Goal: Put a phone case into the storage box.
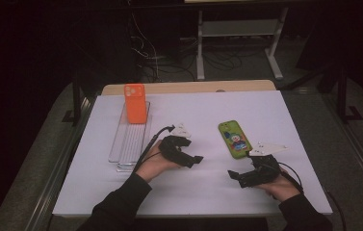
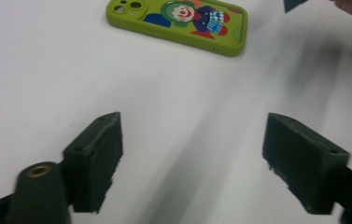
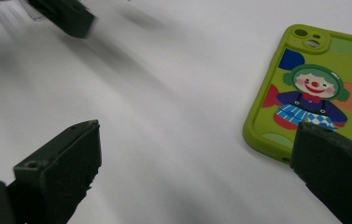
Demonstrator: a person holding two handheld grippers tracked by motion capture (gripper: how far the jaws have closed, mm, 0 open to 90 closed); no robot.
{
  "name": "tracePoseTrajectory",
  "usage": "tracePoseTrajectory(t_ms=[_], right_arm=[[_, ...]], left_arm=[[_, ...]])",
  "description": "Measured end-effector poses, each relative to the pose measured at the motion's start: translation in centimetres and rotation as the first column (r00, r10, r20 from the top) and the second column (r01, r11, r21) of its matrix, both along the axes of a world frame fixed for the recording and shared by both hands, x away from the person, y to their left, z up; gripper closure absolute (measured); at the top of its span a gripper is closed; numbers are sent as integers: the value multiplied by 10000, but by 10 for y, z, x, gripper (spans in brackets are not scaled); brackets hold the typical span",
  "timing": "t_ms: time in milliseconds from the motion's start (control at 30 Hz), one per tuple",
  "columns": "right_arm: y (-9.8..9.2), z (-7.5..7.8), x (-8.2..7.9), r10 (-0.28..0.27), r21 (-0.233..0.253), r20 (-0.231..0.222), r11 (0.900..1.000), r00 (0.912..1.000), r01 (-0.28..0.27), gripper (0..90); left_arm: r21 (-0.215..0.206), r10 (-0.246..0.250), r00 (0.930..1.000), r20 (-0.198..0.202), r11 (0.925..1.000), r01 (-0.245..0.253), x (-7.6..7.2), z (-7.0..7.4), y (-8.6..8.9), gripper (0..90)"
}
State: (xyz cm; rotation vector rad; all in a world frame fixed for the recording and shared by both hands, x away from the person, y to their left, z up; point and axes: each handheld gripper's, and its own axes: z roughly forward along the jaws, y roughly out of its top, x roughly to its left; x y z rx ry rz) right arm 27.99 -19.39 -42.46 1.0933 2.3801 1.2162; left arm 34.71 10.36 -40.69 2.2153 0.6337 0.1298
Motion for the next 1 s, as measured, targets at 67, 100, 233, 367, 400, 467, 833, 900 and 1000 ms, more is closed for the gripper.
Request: tracePoseTrajectory(t_ms=[67,100,233,367,400,467,833,900,1000], right_arm=[[1,-1,0,28,-55,-23,10000,10000,-28,12],[2,-2,-1,-11,-29,-134,10000,9999,10,12],[0,-4,-2,-193,-42,-201,9998,9996,192,12],[-4,-4,-4,-594,-41,-251,9982,9979,593,12],[-4,-4,-5,-679,-56,-265,9977,9973,677,12],[-6,-4,-5,-798,-53,-212,9968,9966,797,12],[-10,0,-9,-1248,-94,-185,9922,9920,1247,12],[-9,3,-8,-1267,-209,-139,9918,9918,1264,12],[-7,8,-4,-1238,-378,-54,9916,9923,1235,13]], left_arm=[[-100,47,10000,-12,9999,-47,-4,1,12,131],[-109,83,10000,11,9999,-83,-6,1,17,123],[-250,-142,9999,-48,9996,140,-15,0,33,25],[-458,-254,9997,-50,9986,251,-20,-2,42,0],[-405,-416,9991,-6,9983,416,-20,-1,43,0],[-576,-558,9984,60,9968,560,-18,-1,45,0],[-593,-649,9979,38,9961,650,-17,-4,48,0],[-553,-664,9978,31,9963,665,-17,-4,48,0],[-711,-567,9984,-8,9959,565,-18,-5,47,0]])
